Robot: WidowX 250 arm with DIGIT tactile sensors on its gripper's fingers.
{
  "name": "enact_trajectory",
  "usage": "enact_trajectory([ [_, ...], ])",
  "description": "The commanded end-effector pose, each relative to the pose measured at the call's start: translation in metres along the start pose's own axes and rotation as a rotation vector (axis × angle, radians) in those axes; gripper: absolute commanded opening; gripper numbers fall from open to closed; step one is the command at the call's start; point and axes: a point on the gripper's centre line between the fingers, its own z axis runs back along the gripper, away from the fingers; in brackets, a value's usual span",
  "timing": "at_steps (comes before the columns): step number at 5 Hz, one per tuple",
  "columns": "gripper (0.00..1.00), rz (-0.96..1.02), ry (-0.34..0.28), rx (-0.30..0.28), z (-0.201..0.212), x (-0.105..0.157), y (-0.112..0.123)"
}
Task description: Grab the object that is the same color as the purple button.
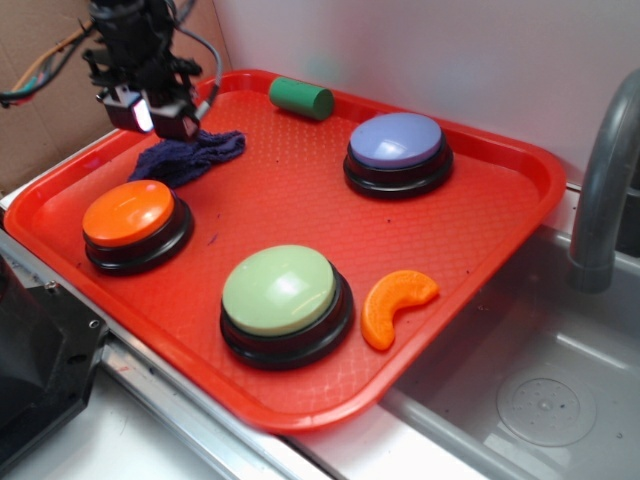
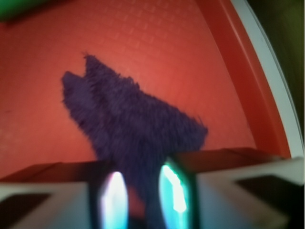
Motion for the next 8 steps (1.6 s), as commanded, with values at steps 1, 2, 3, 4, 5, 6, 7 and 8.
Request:
enact_trajectory([
  [1, 1.0, -0.07, -0.023, -0.039, -0.026, 0.009, 0.017],
  [2, 1.0, -0.042, 0.027, -0.021, -0.043, 0.02, 0.023],
  [3, 0.0, 0.012, 0.055, 0.025, -0.049, 0.026, 0.032],
  [4, 0.0, 0.043, 0.046, 0.008, -0.038, 0.025, 0.036],
  [5, 0.0, 0.14, 0.073, -0.026, -0.006, 0.01, 0.034],
  [6, 0.0, 0.172, 0.076, -0.038, 0.041, -0.008, 0.014],
  [7, 0.0, 0.132, -0.021, -0.033, 0.092, -0.016, -0.013],
  [8, 0.0, 0.069, -0.076, -0.085, 0.146, -0.018, -0.035],
])
